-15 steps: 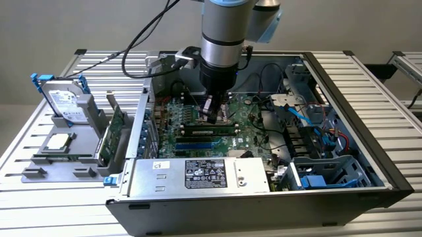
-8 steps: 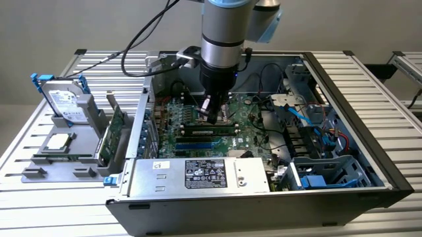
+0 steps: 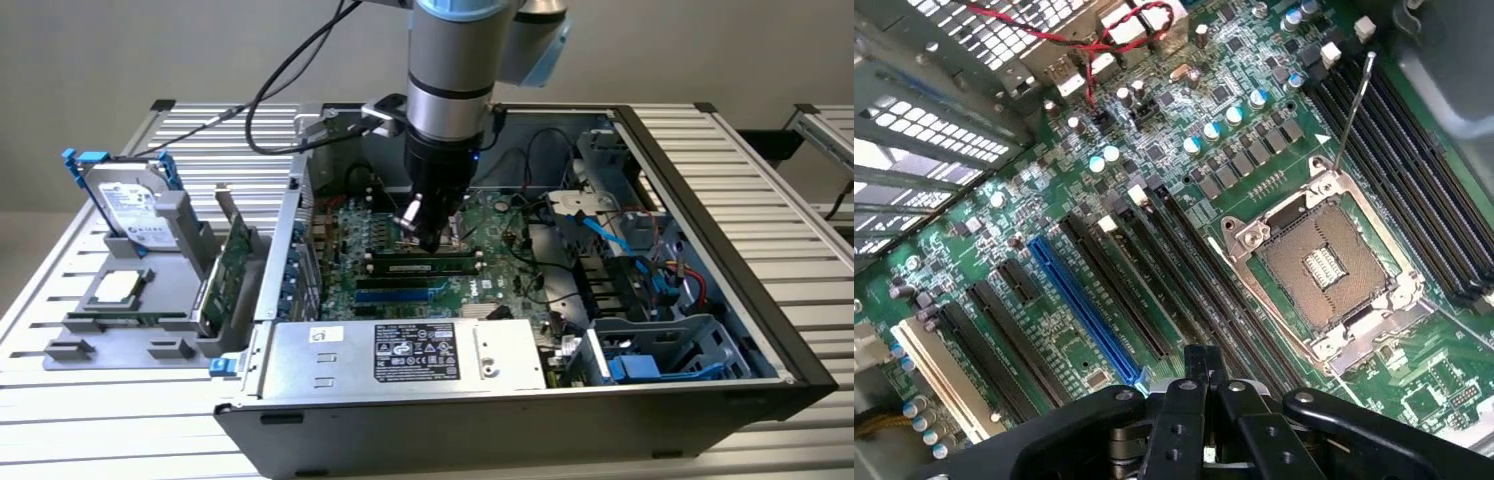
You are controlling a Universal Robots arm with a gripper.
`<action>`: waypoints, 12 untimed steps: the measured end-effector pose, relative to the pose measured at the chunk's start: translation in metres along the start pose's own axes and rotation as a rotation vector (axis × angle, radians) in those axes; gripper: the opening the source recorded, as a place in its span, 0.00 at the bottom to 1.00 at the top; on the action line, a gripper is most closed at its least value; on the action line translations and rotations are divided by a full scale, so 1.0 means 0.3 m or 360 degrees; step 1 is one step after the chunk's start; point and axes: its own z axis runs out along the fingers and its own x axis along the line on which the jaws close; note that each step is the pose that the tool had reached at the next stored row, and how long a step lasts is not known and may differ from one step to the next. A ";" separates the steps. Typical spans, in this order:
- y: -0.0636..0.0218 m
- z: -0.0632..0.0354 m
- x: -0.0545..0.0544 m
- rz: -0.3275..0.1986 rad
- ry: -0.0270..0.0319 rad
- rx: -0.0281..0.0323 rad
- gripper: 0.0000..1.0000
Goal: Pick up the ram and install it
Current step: 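Press down the ram until it locks into place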
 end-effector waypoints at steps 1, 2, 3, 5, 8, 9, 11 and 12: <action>0.000 0.002 0.000 0.0024 -0.00009 0.00002 0.11; 0.000 0.004 0.000 0.0047 -0.00015 0.00004 0.11; 0.000 0.006 0.000 0.0071 -0.00021 0.00006 0.11; 0.000 0.009 0.000 0.0120 -0.00031 0.00013 0.11; 0.000 0.013 0.000 0.0191 -0.00045 0.00014 0.11; 0.000 0.013 0.000 0.0215 -0.00051 0.00011 0.11; 0.000 0.014 0.000 0.0262 -0.00069 0.00001 0.11; 0.000 0.014 0.000 0.0285 -0.00079 -0.00003 0.11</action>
